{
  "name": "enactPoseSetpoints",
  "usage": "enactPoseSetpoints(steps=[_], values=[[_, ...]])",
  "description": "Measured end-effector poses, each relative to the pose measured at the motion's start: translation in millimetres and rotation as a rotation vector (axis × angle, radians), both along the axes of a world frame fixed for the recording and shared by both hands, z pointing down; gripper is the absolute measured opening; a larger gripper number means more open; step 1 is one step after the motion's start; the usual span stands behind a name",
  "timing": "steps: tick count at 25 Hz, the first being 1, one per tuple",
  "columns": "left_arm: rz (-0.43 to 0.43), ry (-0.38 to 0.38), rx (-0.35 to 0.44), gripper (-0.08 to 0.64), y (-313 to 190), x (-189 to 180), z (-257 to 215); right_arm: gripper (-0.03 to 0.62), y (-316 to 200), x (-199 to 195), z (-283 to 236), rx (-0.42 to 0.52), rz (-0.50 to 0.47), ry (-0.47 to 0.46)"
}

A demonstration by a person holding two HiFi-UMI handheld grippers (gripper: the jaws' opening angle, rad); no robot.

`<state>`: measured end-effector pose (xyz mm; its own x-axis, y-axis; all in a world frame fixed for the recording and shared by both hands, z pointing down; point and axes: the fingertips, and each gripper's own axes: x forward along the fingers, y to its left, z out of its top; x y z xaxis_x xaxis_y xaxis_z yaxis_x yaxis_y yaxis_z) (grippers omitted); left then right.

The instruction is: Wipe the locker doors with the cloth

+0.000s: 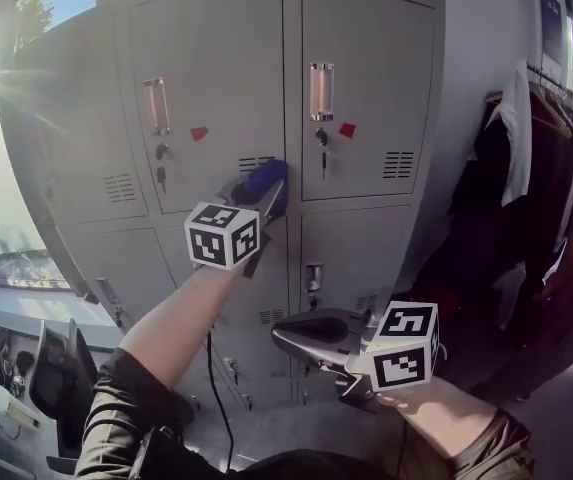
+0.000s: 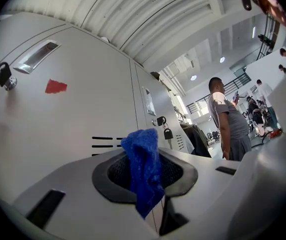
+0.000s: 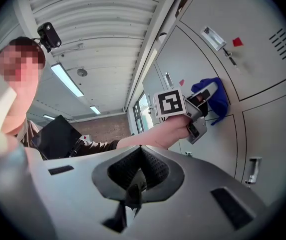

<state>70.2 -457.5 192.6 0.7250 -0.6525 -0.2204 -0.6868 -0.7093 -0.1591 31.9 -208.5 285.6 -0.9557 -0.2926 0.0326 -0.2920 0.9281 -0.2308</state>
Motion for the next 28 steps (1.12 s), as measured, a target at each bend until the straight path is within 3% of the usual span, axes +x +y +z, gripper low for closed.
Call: enactPoseSetpoints(steps=[8, 14, 18, 23, 28], values=[[0.041, 0.029, 0.004, 0.104, 39.3, -33.7, 6.6, -0.003, 12.3, -19.1, 0.8, 0.034, 0.04, -0.008], [0.104, 0.053, 0.015, 0.104, 118.6, -106.0, 26.6, -0.003, 30.6, -79.2, 21.3, 0.009, 0.068, -0.066], [0.142, 0.057, 0.015, 0.104, 165.7, -159.4, 45.1, -0.003, 43.7, -122.0, 42.7, 0.024, 0.113, -0.04], [0.163, 0.091, -0.055, 0.104, 211.0, -219.2, 88.7, -0.003, 58.2, -146.9, 74.5, 0.066, 0.225, 0.031], [0.183, 0.116, -0.194, 0.104, 250.3, -236.5, 152.0, -0.003, 66.6, -150.2, 109.7, 0.117, 0.317, 0.101]])
